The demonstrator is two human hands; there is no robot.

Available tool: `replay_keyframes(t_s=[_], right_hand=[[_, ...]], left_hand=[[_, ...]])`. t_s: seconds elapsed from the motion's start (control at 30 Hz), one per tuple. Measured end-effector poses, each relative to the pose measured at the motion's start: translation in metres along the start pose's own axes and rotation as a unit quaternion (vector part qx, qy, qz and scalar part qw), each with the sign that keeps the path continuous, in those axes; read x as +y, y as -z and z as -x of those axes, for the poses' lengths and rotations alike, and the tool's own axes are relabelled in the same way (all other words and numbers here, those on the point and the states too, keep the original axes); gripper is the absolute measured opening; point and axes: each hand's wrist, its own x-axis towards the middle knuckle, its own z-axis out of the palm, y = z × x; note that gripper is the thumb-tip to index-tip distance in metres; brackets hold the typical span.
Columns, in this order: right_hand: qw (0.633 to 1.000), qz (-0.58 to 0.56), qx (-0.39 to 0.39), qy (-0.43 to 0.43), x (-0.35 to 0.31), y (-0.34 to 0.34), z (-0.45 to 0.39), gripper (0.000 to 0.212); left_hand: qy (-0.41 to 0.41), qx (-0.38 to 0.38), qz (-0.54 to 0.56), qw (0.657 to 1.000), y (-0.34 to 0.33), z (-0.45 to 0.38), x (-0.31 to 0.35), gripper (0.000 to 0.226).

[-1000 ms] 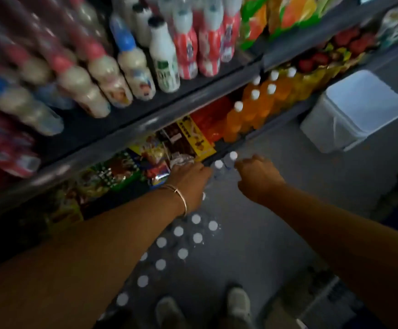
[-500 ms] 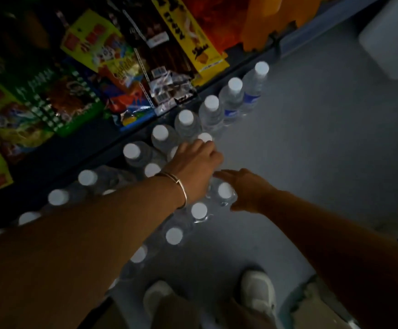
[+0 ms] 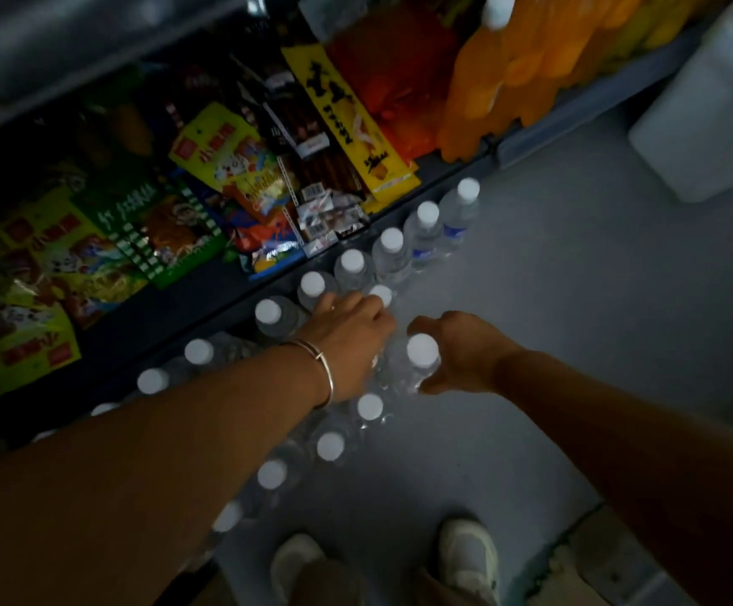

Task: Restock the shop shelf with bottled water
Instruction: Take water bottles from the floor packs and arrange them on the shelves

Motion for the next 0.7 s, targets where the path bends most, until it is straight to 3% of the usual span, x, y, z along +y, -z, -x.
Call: replay_keyframes(t_s=[0.17,0.33,0.5,0.63,0.7], right_hand=[[0.998,0.015,0.019,0.062,-0.054,0.100,0.057,0.049],[0.992,-0.007,0.052,0.114,-0.131,0.228,0.137,0.049],[0.973,0.044,0.091,0.205,-0.224,0.366,0.232,0.049],[0.954,0.064,0.128,0.262,-0.298,0.464,0.311,0.036],[0.940,0.070,0.159,0.293,-0.337,0.508,0.350,0.016]], left_hand=[[0.018,0.002,-0.016,1.000,0.098,0.043,0.001,0.045],[0.044,0.050,-0.035,0.997,0.236,0.115,0.000,0.039],[0.060,0.092,0.021,0.994,0.385,0.214,-0.001,0.027],[0.091,0.125,0.045,0.987,0.504,0.307,0.004,0.025],[0.112,0.145,0.030,0.982,0.560,0.356,0.008,0.028]])
